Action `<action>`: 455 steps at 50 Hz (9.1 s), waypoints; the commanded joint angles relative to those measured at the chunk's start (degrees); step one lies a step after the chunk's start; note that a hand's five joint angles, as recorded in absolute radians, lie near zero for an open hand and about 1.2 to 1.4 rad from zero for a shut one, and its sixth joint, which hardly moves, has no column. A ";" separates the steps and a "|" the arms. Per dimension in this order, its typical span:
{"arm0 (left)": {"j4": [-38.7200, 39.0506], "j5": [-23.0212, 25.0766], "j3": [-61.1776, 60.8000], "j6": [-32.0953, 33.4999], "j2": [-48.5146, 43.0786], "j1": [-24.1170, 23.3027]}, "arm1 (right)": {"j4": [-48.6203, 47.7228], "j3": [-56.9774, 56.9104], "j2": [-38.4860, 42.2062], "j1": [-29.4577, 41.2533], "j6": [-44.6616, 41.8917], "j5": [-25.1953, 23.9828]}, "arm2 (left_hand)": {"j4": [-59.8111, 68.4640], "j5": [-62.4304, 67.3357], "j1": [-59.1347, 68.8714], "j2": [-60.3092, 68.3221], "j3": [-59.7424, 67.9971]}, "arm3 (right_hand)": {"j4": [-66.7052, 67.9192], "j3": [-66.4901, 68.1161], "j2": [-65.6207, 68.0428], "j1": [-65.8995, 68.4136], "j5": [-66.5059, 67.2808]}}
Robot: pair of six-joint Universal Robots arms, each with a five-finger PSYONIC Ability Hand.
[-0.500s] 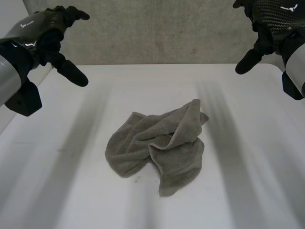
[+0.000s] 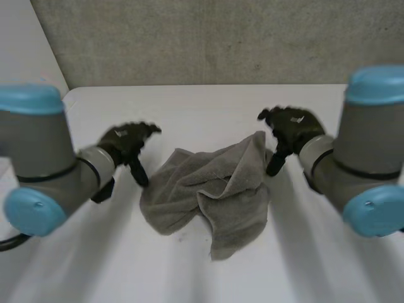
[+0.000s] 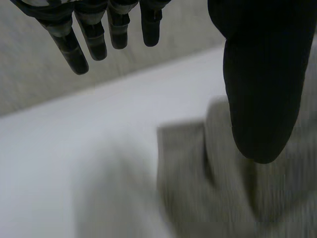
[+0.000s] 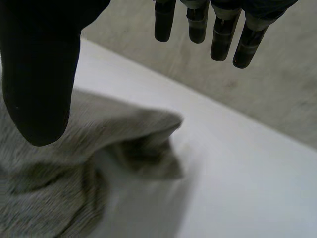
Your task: Fold the towel.
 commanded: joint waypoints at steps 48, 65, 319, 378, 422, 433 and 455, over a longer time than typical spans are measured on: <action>-5.60 -15.48 -20.16 -22.98 11.53 -23.74 | 7.35 -9.21 7.50 5.93 -11.28 -11.02 | 11.10 9.38 10.93 10.89 10.99 | -0.02 0.36 0.32 -0.34 -2.87; -3.41 -4.69 -4.62 -15.71 14.19 -9.41 | 3.06 14.85 -9.12 -2.78 -10.85 -8.54 | 4.68 2.96 4.50 4.46 4.56 | -0.02 0.36 0.32 -0.34 -2.87; 29.20 -11.35 -32.11 9.63 10.31 6.68 | -14.09 28.85 -8.60 -12.71 -13.40 -11.00 | 70.09 68.37 69.92 69.88 69.97 | 69.98 70.36 70.32 69.66 67.13; 10.22 -6.25 31.52 2.60 3.54 6.32 | -17.21 -10.37 -8.16 -12.79 -24.73 -5.99 | 70.09 68.37 69.92 69.88 69.97 | 69.98 70.36 70.32 69.66 67.13; 19.18 -6.08 -19.54 2.16 9.43 11.07 | -11.10 23.48 -0.43 -22.46 -15.86 -9.95 | 70.09 68.37 69.92 69.88 69.97 | 30.34 30.72 30.67 30.01 27.49; 18.83 -6.08 -21.47 2.42 9.69 10.90 | -16.64 27.09 -2.89 -26.25 -15.86 -11.00 | 70.09 68.37 69.92 69.88 69.97 | 69.98 70.36 70.32 69.66 67.13; -3.21 -6.08 -34.66 13.84 34.19 13.53 | 9.02 27.80 -24.86 -33.89 -40.20 -17.77 | 70.09 68.37 69.92 69.88 69.97 | 69.98 70.36 70.32 69.66 67.13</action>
